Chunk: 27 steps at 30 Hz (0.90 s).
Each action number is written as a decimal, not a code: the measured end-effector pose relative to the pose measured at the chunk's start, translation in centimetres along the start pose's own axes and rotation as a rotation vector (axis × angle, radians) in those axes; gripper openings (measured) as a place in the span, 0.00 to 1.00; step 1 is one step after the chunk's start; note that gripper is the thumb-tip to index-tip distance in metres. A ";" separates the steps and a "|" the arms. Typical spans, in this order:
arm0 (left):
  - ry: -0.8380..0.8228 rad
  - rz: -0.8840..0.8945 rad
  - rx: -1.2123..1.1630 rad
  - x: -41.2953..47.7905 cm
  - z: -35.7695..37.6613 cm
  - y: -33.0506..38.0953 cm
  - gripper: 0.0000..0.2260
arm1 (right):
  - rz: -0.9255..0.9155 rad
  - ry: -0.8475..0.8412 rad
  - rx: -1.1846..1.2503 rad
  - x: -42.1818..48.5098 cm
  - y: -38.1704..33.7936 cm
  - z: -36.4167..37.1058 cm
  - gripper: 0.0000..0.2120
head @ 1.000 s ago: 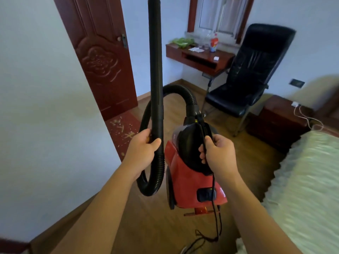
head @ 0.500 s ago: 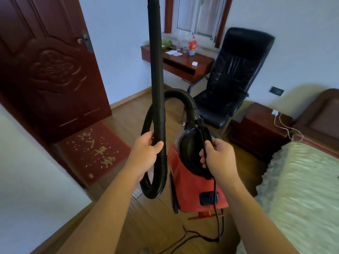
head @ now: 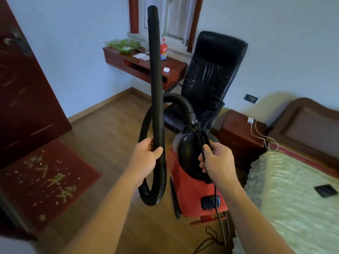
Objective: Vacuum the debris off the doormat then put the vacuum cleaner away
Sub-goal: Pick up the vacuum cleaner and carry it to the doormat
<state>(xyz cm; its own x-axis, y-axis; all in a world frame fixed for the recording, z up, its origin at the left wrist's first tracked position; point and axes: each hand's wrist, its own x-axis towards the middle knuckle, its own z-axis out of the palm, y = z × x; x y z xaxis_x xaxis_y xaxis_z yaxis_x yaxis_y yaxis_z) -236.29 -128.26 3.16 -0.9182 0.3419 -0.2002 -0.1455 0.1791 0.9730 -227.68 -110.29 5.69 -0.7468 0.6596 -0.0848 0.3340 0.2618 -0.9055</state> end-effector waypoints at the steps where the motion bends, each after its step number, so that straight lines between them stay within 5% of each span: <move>1: 0.000 -0.007 -0.005 1.2 0.4 0.3 0.08 | -0.002 -0.002 -0.006 1.5 -0.2 -0.1 0.12; 15: 0.231 -0.183 -0.079 17.4 3.0 0.1 0.09 | -0.008 -0.311 -0.070 22.0 0.5 5.7 0.11; 27: 0.434 -0.325 -0.111 28.7 -3.5 -5.7 0.12 | -0.030 -0.530 -0.172 33.1 2.4 19.8 0.11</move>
<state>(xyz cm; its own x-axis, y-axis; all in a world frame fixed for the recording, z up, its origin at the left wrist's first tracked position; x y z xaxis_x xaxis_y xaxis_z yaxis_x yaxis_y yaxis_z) -263.05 -122.69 -7.77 -0.8838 -0.1303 -0.4494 -0.4630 0.1055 0.8801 -262.96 -101.80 -7.50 -0.9295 0.2174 -0.2978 0.3642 0.4155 -0.8335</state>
